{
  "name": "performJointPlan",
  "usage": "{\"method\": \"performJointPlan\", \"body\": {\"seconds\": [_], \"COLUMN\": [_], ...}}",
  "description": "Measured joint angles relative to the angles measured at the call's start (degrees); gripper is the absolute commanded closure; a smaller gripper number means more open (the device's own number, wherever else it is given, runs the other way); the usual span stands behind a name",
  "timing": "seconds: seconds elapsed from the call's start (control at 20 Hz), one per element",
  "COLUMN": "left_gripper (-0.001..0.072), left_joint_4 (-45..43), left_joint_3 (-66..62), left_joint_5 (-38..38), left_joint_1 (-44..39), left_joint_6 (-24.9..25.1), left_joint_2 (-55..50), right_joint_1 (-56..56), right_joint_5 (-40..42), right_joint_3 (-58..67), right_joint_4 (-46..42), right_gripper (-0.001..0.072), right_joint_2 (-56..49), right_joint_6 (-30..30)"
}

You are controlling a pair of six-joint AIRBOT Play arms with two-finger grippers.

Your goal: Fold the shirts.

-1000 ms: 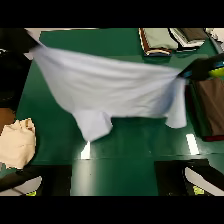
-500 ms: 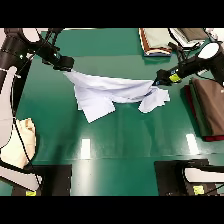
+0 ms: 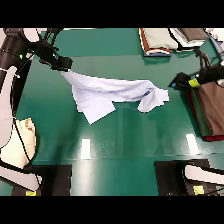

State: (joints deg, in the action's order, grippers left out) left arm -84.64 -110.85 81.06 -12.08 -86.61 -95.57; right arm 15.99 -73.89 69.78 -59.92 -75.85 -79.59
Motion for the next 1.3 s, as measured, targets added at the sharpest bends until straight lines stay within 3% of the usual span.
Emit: {"method": "performJointPlan", "body": {"seconds": [0.25,0.65,0.7,0.8,1.1,1.3], "left_gripper": [0.0677,0.0676,0.0677,0.0677,0.0678,0.0677], "left_joint_4": [0.55,1.05,1.07,1.07,0.15,-3.91], "left_joint_3": [0.00,0.00,0.02,0.02,-0.31,-0.50], "left_joint_5": [-0.39,-0.61,-0.66,-0.68,-1.81,-7.10], "left_joint_1": [0.00,0.00,0.00,0.02,0.00,0.00], "left_joint_6": [-0.28,-0.37,-0.37,-0.39,-1.62,-3.58], "left_joint_2": [0.00,0.00,0.00,0.00,2.47,12.72], "right_joint_1": [4.46,0.63,-0.09,-1.42,-4.81,-4.28], "right_joint_5": [5.66,16.00,17.33,19.82,26.69,26.43], "right_joint_3": [-4.96,-6.10,-6.10,-6.19,-6.19,-1.68], "right_joint_4": [1.33,6.67,7.19,7.26,7.67,7.50], "right_gripper": [0.0299,0.0305,0.0375,0.0669,0.0691,0.0691], "right_joint_2": [-4.66,-12.98,-13.31,-13.81,-8.52,2.56], "right_joint_6": [0.57,3.30,3.54,3.82,5.68,8.39]}}
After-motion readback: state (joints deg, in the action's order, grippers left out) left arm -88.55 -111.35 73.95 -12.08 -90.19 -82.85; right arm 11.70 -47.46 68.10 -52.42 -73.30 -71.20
